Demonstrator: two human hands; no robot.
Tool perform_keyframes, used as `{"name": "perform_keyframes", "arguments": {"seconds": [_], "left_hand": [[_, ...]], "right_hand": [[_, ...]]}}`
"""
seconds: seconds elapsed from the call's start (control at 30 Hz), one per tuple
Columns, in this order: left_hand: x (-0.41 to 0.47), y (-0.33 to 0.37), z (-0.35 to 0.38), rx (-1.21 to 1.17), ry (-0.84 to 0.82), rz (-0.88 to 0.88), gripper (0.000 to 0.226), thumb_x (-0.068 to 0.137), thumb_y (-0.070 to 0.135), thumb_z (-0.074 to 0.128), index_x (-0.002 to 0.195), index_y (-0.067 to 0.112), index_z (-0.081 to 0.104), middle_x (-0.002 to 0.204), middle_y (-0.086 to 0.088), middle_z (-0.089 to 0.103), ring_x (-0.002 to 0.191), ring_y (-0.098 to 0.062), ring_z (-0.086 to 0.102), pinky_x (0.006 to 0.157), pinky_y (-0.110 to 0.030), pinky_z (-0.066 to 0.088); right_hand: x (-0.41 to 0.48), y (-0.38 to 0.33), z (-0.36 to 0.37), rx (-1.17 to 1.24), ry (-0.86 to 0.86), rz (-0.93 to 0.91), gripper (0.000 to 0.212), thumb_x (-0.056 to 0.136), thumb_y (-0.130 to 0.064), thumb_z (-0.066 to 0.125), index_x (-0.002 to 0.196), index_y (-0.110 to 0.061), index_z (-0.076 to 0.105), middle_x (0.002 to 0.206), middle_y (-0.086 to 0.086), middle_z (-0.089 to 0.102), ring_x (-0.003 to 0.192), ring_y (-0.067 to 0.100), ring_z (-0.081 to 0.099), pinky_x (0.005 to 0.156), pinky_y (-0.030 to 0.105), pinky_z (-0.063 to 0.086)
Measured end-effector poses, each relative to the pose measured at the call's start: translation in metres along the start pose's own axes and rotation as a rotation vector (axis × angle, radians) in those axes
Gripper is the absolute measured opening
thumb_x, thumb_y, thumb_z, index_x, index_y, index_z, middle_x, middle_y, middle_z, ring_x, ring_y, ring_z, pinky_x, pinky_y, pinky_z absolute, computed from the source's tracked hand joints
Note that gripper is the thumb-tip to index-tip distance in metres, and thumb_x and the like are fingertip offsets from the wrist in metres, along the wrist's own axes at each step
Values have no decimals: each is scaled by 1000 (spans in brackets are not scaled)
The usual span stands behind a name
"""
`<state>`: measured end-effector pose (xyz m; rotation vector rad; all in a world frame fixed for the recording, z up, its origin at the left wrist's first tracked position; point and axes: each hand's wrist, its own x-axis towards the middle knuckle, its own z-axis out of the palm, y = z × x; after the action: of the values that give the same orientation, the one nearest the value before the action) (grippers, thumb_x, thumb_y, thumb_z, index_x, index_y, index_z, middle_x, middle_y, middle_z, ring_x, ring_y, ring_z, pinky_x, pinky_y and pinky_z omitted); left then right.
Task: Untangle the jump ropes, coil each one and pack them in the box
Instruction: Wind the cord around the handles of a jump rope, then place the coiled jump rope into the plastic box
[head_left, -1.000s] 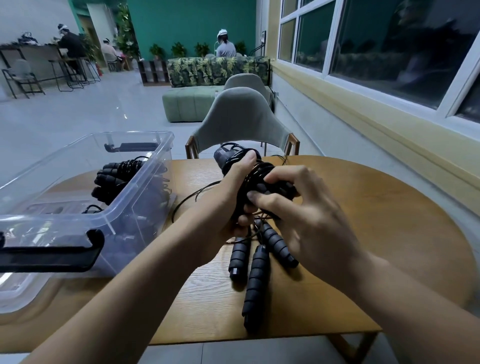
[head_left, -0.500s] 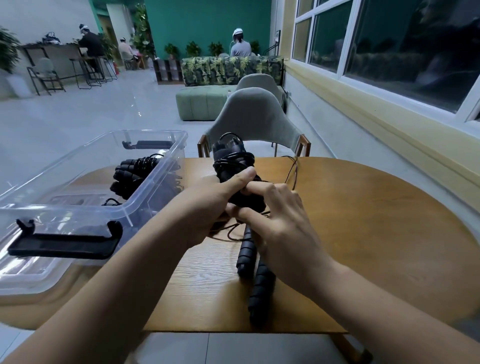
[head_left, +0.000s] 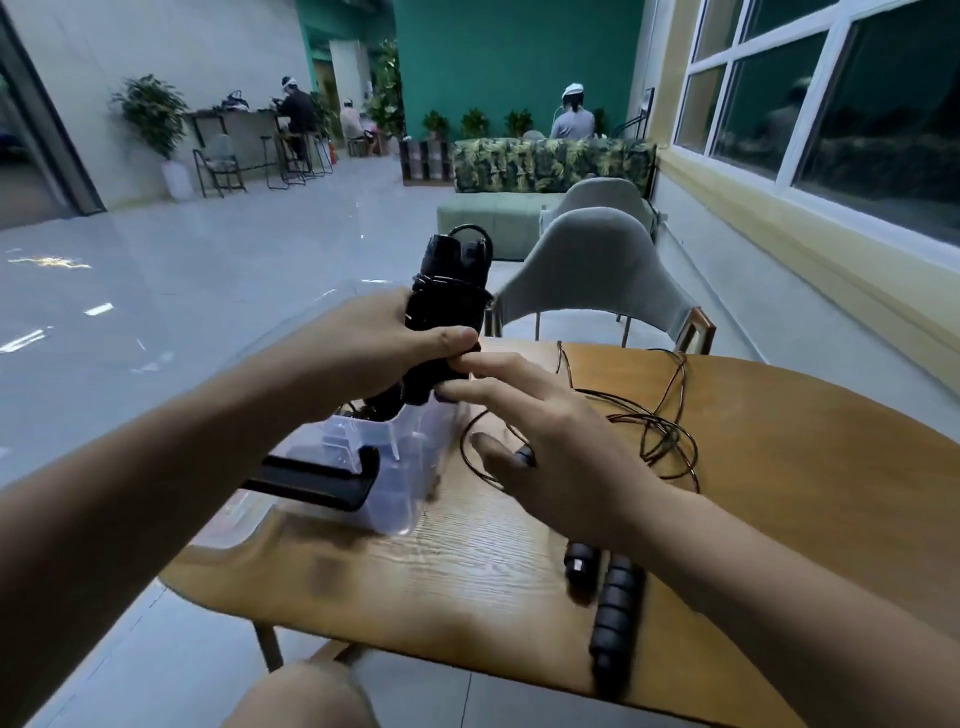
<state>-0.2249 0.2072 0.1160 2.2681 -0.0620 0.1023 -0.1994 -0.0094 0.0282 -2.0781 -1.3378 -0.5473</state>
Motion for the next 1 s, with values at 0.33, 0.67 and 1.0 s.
{"name": "perform_keyframes", "arguments": {"seconds": [0.33,0.67,1.0], "left_hand": [[16,-48,-99,129,59,-206,77,61,70,87,119,30,55,109,-7,77,105,-28,74,101,-53,56],[39,-86,-98,519,-381,-227,41,89,41,83,113,48,50,106,1,70,86,-15,68,73,-30,49],[69,-90,-73,815,-806,-181,43,98,11,67,129,39,56,105,18,60,95,-6,61,78,-24,49]], "right_hand": [[96,26,33,54,7,125,38,104,-25,66,142,-26,64,137,-7,63,127,10,57,106,18,40],[121,48,64,69,-52,199,13,107,-33,58,111,-22,65,104,-8,64,91,6,58,81,29,47],[119,52,79,123,-22,242,10,107,-35,56,108,-25,60,102,-6,60,93,12,57,84,38,50]]}}
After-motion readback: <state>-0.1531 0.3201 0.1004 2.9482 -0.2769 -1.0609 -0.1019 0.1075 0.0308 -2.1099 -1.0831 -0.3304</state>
